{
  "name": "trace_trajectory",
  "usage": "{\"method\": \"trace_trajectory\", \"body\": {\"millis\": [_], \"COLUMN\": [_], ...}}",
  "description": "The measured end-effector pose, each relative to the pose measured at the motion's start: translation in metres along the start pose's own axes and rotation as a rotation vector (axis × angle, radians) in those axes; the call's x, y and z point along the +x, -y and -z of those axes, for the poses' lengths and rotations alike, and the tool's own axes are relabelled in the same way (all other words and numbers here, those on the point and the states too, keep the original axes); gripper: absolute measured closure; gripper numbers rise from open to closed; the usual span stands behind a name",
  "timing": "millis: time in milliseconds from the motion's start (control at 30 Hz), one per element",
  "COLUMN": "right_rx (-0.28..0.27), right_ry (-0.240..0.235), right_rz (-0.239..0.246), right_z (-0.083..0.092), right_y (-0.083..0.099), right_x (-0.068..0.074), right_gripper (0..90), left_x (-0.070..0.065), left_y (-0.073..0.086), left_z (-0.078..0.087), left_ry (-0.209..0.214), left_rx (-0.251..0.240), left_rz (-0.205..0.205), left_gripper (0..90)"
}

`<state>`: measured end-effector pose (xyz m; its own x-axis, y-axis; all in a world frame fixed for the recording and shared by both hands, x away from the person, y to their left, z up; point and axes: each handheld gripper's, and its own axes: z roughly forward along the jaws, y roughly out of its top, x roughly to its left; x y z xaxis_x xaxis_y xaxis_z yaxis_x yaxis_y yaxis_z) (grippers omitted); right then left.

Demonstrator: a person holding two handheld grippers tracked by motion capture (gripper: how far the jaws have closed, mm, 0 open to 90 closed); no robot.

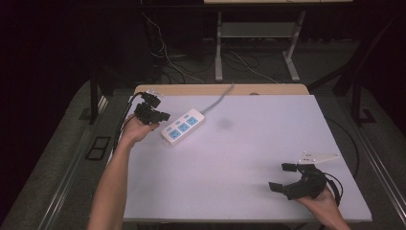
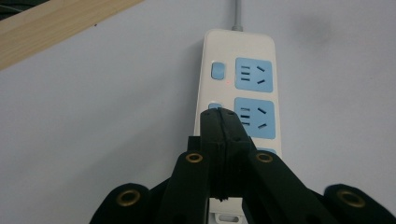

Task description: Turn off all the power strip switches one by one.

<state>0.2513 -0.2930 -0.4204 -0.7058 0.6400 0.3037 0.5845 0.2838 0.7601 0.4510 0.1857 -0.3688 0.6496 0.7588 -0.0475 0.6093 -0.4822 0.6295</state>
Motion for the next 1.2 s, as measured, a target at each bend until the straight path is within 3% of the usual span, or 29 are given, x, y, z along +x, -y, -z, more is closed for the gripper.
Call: {"method": "trace_trajectory", "body": {"millis": [200,633,833,1033,1200], "right_rx": [0.000,0.014,0.018,0.015,0.019], "right_ry": [0.000,-0.002,0.004,0.003,0.003], "right_rz": [-0.002,-0.001,0.000,0.000,0.006], "right_z": [0.000,-0.002,-0.003,-0.002,-0.002], "right_y": [0.000,0.000,0.000,0.001,0.001], "right_x": [0.000,0.000,-0.001,-0.001,-0.001], "right_gripper": [0.8,0.8,0.9,0.8,0.9], "left_x": [0.003,0.003,0.001,0.004,0.002], "left_y": [0.003,0.014,0.015,0.017,0.017], "left_z": [-0.010,-0.029,-0.031,-0.031,-0.031], "left_ry": [-0.009,0.016,0.037,0.054,0.031], "left_rx": [0.040,0.117,0.114,0.103,0.103], "left_rz": [0.002,0.003,0.007,0.043,0.035], "left_gripper": [89.2,89.3,89.3,89.5,89.7]}}
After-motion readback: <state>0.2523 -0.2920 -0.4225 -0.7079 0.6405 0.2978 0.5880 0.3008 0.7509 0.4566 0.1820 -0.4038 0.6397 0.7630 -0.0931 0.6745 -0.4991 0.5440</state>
